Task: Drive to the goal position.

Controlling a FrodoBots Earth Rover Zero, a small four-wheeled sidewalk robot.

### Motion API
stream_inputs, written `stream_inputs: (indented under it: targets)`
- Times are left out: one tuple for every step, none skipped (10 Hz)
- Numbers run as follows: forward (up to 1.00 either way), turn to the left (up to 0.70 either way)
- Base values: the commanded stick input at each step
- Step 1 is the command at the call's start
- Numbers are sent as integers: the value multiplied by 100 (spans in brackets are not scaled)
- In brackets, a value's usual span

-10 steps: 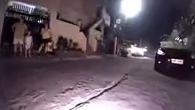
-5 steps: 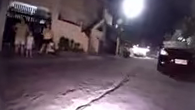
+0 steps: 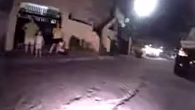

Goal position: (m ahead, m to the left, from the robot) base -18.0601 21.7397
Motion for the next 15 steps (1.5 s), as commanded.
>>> stream_inputs:
  targets:
    - [70,35]
    - [70,35]
    - [70,35]
    - [70,35]
    - [70,35]
    - [70,35]
    - [70,35]
    - [63,31]
    - [9,5]
    - [0,0]
    - [0,0]
    - [-8,-4]
    - [-66,-33]
    - [-70,-35]
    - [-70,-35]
